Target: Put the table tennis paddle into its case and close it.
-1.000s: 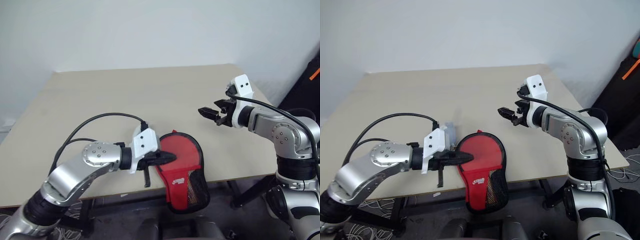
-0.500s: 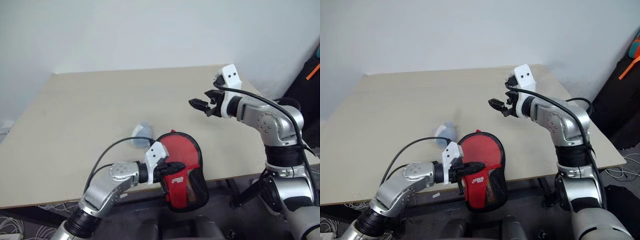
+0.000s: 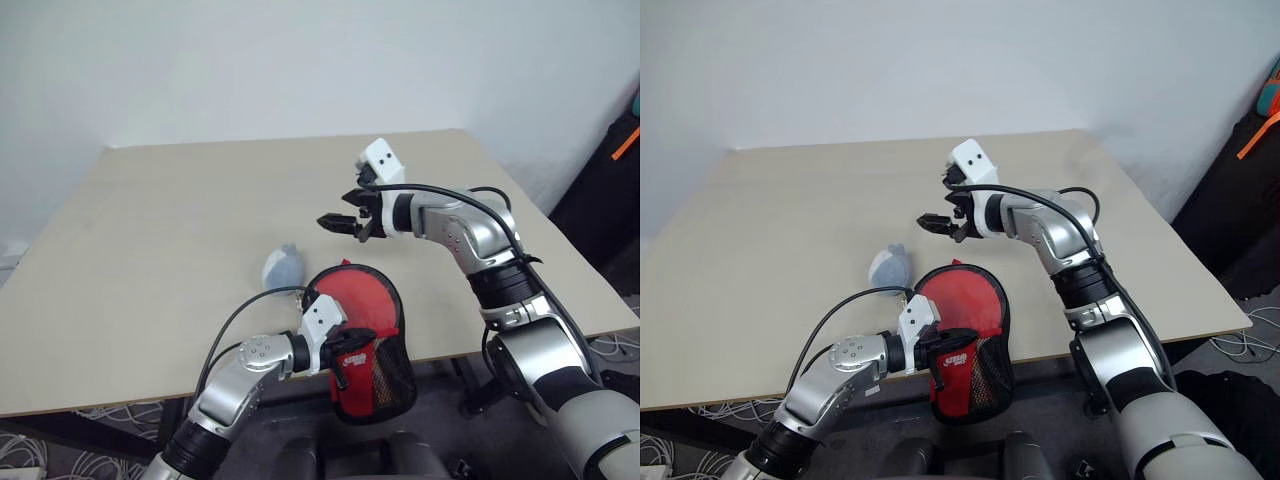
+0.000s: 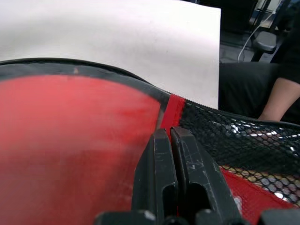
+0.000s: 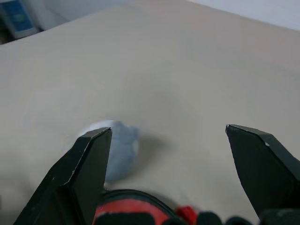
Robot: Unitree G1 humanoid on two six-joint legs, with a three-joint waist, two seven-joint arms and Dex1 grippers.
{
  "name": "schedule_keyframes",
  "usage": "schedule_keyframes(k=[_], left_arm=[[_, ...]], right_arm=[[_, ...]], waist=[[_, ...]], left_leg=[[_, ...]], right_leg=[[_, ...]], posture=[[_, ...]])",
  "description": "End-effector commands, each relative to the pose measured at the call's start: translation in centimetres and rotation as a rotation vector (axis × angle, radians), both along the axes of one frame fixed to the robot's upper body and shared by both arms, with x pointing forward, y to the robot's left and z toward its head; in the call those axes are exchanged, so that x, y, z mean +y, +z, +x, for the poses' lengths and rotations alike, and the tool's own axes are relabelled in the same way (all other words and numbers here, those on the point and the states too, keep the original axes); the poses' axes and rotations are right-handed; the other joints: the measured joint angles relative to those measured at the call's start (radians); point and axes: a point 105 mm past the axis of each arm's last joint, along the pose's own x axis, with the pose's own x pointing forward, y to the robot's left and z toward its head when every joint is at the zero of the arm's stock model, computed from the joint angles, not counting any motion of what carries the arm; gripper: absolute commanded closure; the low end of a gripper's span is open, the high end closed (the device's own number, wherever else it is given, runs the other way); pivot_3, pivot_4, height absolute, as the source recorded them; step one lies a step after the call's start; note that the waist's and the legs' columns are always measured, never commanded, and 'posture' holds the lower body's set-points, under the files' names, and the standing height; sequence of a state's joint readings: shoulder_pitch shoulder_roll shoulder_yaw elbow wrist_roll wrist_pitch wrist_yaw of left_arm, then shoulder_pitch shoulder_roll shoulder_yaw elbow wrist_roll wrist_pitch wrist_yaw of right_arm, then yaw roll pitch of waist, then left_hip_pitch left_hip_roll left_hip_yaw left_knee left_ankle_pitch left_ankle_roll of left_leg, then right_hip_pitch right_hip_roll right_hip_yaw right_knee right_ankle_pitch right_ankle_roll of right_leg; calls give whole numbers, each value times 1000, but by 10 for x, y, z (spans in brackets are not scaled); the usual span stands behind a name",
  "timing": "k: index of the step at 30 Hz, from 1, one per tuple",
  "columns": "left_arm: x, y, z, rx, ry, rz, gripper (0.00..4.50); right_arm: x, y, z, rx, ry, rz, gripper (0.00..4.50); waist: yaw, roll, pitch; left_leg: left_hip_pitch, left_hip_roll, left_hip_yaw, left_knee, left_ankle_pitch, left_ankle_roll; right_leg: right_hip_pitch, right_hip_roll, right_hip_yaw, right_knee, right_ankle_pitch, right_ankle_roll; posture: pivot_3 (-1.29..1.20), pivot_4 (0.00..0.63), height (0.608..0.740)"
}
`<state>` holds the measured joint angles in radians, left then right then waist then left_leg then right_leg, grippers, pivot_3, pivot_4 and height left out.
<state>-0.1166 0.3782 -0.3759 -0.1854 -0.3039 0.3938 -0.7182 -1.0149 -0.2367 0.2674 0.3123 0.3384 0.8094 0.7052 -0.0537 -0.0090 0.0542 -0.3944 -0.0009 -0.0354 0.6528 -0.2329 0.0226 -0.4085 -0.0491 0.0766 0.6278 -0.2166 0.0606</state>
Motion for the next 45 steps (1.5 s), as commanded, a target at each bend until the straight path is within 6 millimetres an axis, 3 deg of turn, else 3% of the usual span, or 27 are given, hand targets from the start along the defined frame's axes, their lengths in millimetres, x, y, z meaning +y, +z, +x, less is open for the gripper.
schedule_keyframes(k=[1, 9, 18, 32, 45], left_arm=[[1, 0, 1, -27, 18, 4, 4484], [8, -10, 3, -33, 41, 31, 4484], [10, -15, 7, -42, 56, 49, 4484], [12, -17, 5, -33, 59, 63, 4484], [14, -17, 10, -31, 65, 72, 4484]], right_arm=[[17, 8, -3, -21, 89, 3, 266], [52, -14, 3, 31, 159, -30, 266], [82, -32, 12, 79, 89, -5, 266], [91, -80, 5, 147, -4, -55, 266], [99, -104, -19, 168, 158, -168, 266]], waist=[[0, 0, 0], [-1, 1, -1], [-3, 2, -2], [-5, 4, -3], [-19, 11, -8]], left_leg=[[0, 0, 0, 0, 0, 0], [1, 0, 0, 1, 0, 0], [1, 0, -2, 0, 0, -1], [1, 0, -2, 0, 0, -1], [2, -1, -3, 0, 0, -1]], right_leg=[[0, 0, 0, 0, 0, 0], [0, 0, -1, 2, 1, -2], [0, 0, -2, 2, 3, -5], [0, 0, -2, 3, 3, -5], [2, 0, -2, 4, 2, -4]], posture=[[0, 0, 740], [0, 0, 740], [0, 0, 740], [0, 0, 740], [0, 0, 740]])
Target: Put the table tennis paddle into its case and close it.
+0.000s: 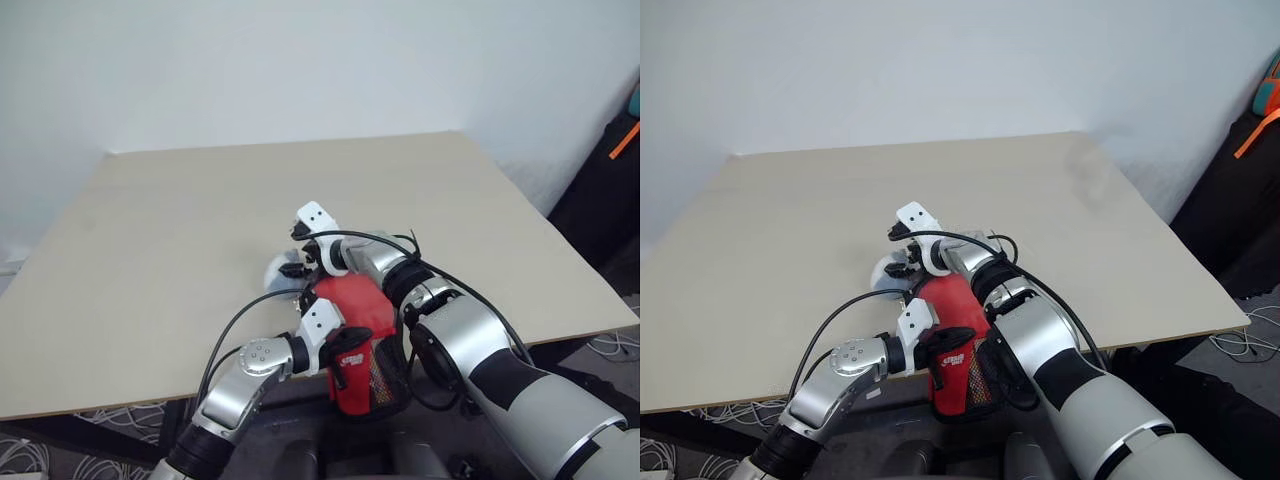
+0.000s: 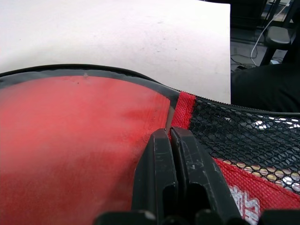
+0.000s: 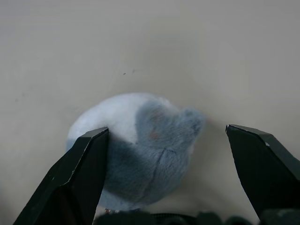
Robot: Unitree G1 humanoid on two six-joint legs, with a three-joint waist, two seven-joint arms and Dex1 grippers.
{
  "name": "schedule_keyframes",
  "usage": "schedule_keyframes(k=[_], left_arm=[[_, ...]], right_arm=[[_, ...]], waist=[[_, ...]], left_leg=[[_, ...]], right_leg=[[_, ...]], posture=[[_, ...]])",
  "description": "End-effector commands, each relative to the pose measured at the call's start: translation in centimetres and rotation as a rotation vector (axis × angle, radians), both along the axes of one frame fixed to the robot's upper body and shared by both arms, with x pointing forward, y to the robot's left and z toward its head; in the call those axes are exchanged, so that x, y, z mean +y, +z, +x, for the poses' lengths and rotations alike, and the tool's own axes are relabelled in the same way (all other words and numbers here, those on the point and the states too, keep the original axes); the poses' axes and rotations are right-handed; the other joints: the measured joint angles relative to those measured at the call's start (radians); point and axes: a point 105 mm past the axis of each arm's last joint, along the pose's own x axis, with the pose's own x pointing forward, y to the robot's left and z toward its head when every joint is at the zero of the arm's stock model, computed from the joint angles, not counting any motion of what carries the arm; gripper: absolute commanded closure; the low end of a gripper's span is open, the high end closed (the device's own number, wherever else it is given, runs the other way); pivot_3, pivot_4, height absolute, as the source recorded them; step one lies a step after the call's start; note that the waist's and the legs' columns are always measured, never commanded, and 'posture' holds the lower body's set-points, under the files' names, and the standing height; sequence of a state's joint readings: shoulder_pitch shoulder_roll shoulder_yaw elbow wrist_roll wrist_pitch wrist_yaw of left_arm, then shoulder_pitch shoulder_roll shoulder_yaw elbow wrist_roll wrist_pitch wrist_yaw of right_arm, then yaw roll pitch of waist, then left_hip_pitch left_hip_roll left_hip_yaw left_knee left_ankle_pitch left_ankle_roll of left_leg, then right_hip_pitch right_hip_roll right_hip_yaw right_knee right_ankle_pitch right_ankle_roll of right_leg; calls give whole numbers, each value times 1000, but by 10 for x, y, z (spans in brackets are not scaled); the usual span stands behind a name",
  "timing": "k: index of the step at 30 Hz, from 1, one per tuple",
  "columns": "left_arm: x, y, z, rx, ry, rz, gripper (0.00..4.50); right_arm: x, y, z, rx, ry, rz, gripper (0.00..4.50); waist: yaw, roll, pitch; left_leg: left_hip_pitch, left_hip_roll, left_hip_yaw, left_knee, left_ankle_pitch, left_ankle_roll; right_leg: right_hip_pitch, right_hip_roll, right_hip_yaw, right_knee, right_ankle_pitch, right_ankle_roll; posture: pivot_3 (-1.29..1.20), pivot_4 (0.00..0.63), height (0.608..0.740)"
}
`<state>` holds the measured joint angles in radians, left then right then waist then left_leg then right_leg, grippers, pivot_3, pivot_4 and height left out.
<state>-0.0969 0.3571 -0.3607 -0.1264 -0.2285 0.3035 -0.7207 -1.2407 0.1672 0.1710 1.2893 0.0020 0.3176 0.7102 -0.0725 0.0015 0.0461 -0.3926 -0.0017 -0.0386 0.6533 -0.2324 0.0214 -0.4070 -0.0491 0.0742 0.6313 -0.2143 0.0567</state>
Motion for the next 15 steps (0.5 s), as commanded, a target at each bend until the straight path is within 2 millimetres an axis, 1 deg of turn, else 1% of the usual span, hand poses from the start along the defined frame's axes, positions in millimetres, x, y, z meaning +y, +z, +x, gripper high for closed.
schedule_keyframes(k=[1, 6, 10, 15], left_arm=[[8, -8, 6, 17, 31, 42, 4484], [10, -8, 8, 16, 31, 46, 4484], [10, -8, 8, 17, 30, 49, 4484], [10, -9, 9, 22, 28, 52, 4484]], right_arm=[[22, -7, -22, 10, 128, -15, 266], [21, -10, -27, -4, 186, -45, 266], [19, -12, -26, -19, 189, -60, 266], [17, -10, -22, -32, 170, -57, 266]], waist=[[0, 1, 0], [0, 2, -1], [0, 2, -1], [0, 2, -1]], left_leg=[[0, 0, 0, 0, 0, 0], [0, 0, 0, 1, 0, 0], [1, -1, -1, 4, 0, 0], [1, -1, -1, 5, 0, 0]], right_leg=[[0, 0, 0, 0, 0, 0], [0, 0, 0, 2, -1, 2], [-1, 0, 0, 8, -3, 4], [0, 0, 0, 10, -3, 4]], posture=[[0, 0, 740], [0, 0, 740], [0, 0, 740], [0, 0, 740]])
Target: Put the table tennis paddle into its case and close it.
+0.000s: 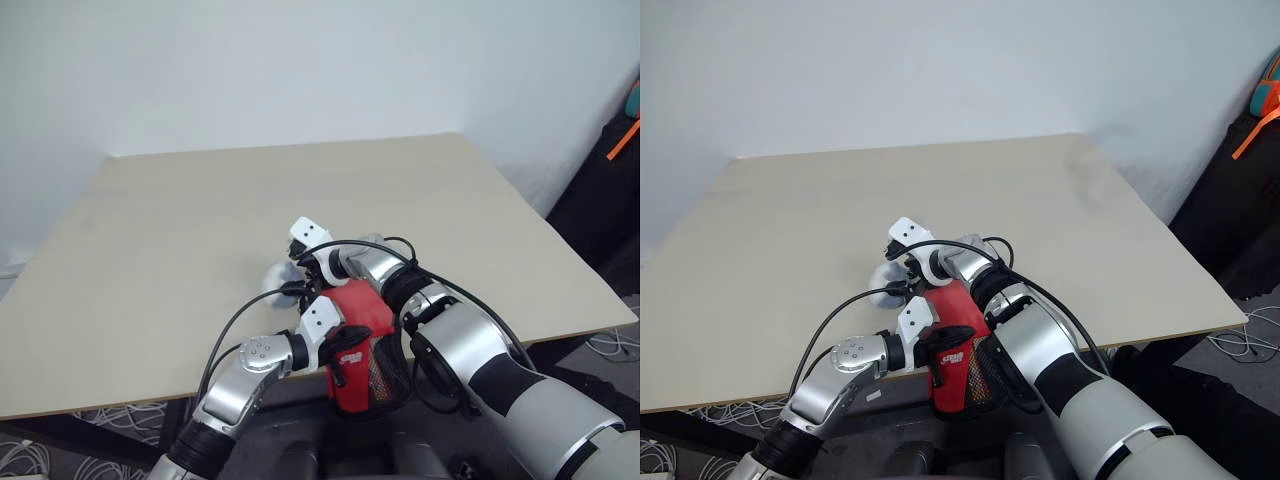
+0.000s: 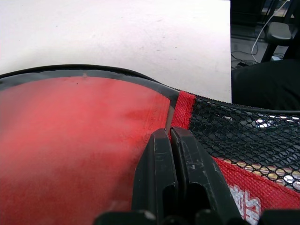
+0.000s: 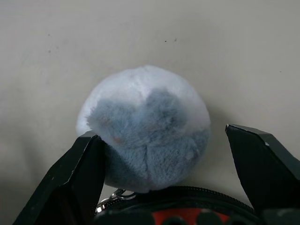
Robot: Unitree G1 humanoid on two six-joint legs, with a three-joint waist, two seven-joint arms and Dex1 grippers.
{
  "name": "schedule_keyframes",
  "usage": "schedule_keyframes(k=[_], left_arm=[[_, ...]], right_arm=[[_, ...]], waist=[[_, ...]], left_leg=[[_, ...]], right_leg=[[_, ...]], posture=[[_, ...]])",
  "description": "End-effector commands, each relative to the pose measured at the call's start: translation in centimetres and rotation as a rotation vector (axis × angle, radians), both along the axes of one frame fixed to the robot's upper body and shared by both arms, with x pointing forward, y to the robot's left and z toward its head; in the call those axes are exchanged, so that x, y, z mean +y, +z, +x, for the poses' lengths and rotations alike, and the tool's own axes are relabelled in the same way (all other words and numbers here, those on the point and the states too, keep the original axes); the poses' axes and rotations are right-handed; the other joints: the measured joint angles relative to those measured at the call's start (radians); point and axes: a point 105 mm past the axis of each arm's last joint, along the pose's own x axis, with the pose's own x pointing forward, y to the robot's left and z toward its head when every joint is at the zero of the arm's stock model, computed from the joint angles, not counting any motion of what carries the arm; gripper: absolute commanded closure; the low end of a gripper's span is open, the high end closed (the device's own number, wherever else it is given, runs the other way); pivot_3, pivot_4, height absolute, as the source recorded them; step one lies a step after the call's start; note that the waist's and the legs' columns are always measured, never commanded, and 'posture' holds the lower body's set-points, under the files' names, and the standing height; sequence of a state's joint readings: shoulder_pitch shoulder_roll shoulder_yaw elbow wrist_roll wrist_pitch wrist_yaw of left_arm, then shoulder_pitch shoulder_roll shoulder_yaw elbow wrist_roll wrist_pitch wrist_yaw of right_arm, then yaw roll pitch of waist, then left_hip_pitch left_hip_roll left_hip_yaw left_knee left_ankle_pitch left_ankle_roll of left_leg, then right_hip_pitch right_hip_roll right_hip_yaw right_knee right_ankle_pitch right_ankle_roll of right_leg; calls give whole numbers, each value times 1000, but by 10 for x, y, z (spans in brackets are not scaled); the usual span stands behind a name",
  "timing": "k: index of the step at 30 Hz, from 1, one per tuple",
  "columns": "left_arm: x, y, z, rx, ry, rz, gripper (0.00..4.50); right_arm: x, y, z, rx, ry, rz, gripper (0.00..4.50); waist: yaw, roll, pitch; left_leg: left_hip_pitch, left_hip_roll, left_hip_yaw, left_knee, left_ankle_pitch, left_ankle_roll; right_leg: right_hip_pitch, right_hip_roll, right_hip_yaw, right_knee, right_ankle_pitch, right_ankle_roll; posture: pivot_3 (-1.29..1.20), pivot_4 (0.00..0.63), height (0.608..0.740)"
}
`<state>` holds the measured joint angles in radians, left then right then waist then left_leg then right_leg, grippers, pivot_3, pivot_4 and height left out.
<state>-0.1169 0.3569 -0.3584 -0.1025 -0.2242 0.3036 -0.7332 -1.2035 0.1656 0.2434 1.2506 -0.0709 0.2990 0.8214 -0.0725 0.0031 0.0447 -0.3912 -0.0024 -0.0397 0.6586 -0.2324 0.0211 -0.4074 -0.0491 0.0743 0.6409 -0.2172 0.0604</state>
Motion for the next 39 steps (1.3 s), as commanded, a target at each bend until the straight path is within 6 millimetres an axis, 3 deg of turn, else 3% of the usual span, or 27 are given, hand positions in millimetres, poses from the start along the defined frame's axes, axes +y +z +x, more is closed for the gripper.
schedule_keyframes(k=[1, 2, 6, 12, 16, 25, 39], left_arm=[[10, -8, 6, 21, 34, 42, 4484], [10, -8, 6, 23, 34, 43, 4484], [9, -8, 6, 25, 32, 42, 4500], [8, -10, 7, 40, 32, 42, 4500], [7, -12, 8, 56, 36, 41, 4500], [17, -17, 29, 59, 124, 70, 4500], [17, -21, 30, 71, 118, 89, 4500]], right_arm=[[16, 1, -8, -15, 29, 21, 266], [16, 2, -8, -16, 28, 25, 266], [18, 7, -9, -21, 44, 50, 1168], [20, 8, -14, -3, 91, 74, 3335], [19, 6, -19, 14, 138, 79, 4478], [17, 11, -11, -3, 74, 97, 4478], [5, 24, 19, -58, -176, 134, 4478]], waist=[[0, 0, 0], [0, 0, 0], [0, 0, 0], [0, 0, 0], [0, 0, 0], [1, 1, -1], [0, 1, -1]], left_leg=[[0, 0, 0, 0, 0, 0], [0, 0, 0, 0, 0, 0], [0, 0, 0, 0, 0, 0], [0, 0, 0, 0, 0, 0], [0, 0, -1, 1, 0, 0], [0, 0, -1, 2, 0, 0], [0, -1, -2, 2, 1, -1]], right_leg=[[0, 0, 0, 0, 0, 0], [0, 0, 0, 0, 0, 0], [0, 0, 0, 0, 0, 0], [0, 0, 0, 0, 0, 0], [1, 0, 0, 0, 0, 0], [1, 0, -1, 0, 0, 0], [2, 0, -1, 1, 0, 0]], posture=[[0, 0, 740], [0, 0, 740], [0, 0, 740], [0, 0, 740], [0, 0, 740], [0, 0, 740], [0, 0, 740]])
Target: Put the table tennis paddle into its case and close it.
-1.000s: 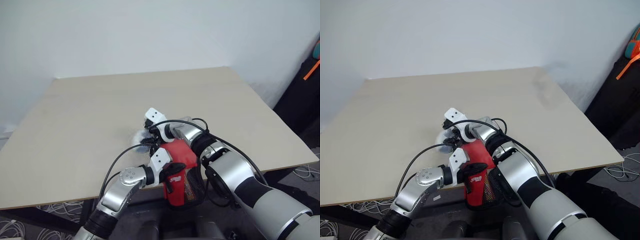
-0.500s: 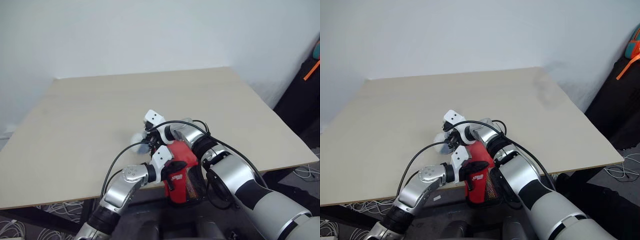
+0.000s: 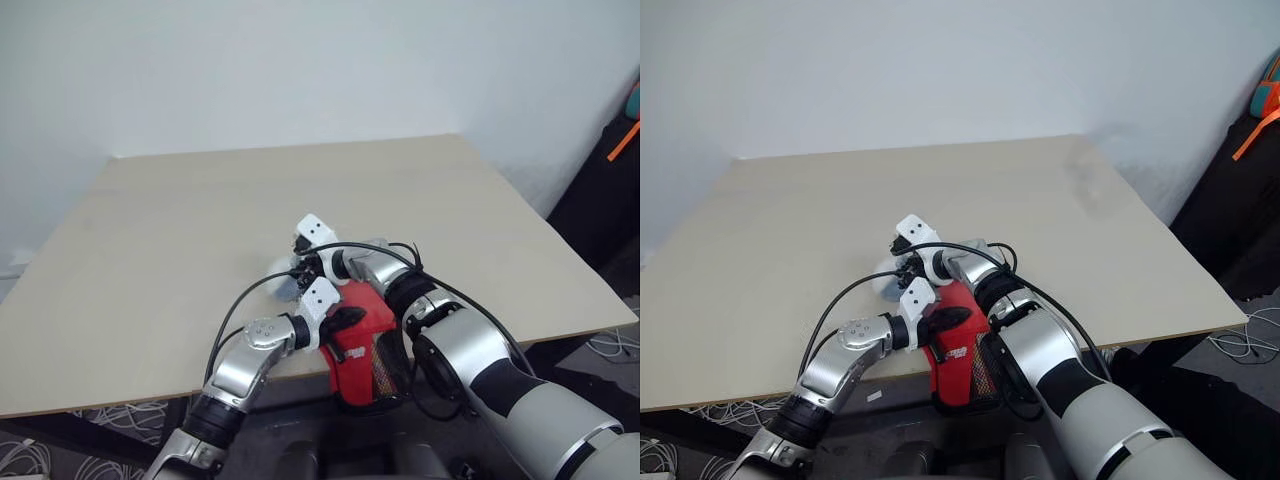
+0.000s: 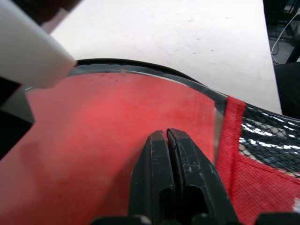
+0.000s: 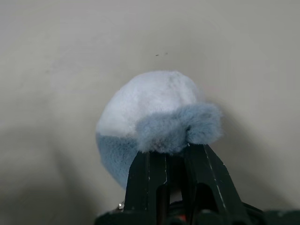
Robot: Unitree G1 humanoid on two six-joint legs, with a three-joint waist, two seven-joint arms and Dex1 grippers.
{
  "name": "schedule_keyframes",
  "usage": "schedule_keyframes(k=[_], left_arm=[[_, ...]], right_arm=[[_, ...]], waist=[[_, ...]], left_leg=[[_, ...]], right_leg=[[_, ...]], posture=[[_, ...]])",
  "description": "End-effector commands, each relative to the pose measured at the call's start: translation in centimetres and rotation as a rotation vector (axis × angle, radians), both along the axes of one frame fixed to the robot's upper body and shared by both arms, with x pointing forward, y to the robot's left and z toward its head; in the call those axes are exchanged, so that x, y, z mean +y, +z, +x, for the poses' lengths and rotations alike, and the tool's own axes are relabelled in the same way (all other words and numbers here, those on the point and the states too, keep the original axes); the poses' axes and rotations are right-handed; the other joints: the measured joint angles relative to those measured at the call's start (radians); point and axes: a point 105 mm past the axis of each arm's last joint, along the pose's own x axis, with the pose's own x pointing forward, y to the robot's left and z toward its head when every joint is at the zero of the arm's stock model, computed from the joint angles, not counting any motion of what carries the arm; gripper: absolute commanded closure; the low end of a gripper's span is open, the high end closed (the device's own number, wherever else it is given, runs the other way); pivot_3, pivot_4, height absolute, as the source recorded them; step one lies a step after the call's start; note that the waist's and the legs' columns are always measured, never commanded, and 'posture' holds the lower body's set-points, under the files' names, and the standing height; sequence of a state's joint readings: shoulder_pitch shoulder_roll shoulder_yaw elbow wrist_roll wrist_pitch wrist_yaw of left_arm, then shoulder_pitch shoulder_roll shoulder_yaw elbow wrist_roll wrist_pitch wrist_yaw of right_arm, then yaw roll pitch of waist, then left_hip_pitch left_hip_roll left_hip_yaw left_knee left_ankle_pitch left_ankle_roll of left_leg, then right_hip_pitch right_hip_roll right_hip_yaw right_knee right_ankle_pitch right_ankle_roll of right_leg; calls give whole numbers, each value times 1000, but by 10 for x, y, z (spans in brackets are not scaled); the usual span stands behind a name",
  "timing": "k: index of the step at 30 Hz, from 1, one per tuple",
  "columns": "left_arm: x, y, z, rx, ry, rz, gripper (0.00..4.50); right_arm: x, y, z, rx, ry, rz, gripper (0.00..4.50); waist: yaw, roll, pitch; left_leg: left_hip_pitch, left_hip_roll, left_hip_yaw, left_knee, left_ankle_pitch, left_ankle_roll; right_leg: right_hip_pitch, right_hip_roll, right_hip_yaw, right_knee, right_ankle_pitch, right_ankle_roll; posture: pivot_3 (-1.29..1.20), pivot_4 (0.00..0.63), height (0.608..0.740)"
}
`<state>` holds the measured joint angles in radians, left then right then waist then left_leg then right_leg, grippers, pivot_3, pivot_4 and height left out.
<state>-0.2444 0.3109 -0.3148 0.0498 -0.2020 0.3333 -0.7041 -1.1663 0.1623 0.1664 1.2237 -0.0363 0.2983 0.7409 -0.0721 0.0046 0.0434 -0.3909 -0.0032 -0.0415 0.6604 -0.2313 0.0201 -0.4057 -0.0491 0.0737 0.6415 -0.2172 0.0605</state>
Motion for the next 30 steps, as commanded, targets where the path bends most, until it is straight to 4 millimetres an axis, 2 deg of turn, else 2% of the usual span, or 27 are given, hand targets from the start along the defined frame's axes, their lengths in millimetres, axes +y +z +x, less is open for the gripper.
schedule_keyframes(k=[1, 20, 30], left_arm=[[11, -22, -6, 65, 26, 59, 4500], [11, -28, -13, 99, -13, 80, 4500], [8, -29, -14, 105, -26, 82, 4500]], right_arm=[[8, 24, 13, -77, -88, 41, 4478], [-35, 38, 56, -189, -446, 30, 4478], [-82, 51, 81, -271, -659, 10, 4478]], waist=[[0, 0, 0], [-1, 0, 0], [-1, 0, 0]], left_leg=[[0, 0, 0, 0, 0, 0], [0, 0, 0, -1, 0, 0], [0, 0, 0, -1, 0, 0]], right_leg=[[0, 0, 0, 0, 0, 0], [-1, 0, 0, 0, 0, 0], [0, 0, 0, -1, 0, 0]], posture=[[0, 0, 740], [0, 0, 740], [0, 0, 740]])
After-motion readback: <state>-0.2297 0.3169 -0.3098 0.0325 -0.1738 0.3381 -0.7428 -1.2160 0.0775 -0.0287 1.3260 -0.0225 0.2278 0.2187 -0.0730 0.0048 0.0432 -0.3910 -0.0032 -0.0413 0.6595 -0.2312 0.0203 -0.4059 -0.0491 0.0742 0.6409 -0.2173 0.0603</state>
